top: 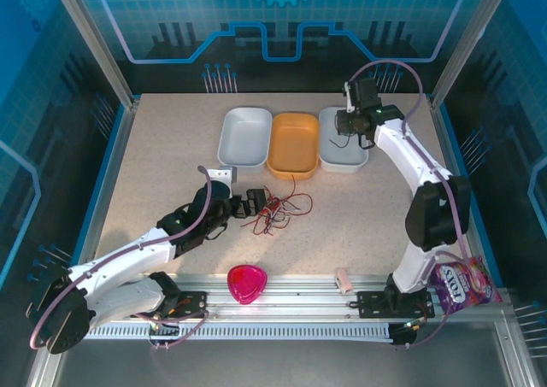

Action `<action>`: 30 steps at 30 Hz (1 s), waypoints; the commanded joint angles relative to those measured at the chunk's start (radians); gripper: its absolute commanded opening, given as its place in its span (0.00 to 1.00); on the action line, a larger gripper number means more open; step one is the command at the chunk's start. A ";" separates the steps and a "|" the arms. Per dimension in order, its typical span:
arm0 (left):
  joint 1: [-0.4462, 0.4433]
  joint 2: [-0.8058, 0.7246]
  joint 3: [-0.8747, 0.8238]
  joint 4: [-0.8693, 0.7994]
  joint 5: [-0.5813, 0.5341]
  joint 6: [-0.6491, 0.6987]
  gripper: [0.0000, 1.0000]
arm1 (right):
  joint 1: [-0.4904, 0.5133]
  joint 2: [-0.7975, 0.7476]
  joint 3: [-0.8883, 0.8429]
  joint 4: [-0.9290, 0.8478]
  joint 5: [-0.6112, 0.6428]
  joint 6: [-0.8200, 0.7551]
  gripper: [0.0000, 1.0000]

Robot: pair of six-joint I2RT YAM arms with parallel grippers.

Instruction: Untangle the cables

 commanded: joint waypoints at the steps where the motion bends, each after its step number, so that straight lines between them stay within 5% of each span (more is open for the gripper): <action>1: 0.011 -0.020 -0.014 0.038 -0.021 -0.024 0.99 | -0.017 0.077 0.060 -0.041 -0.017 -0.022 0.00; 14: 0.021 -0.012 -0.017 0.037 -0.015 -0.044 0.99 | -0.020 0.293 0.159 -0.143 -0.019 -0.014 0.00; 23: 0.066 0.005 0.002 -0.019 -0.016 -0.108 0.99 | -0.023 0.228 0.138 -0.180 0.014 0.019 0.39; 30: 0.103 0.052 0.018 -0.039 -0.002 -0.185 0.99 | -0.007 0.073 0.056 -0.190 -0.002 0.066 0.47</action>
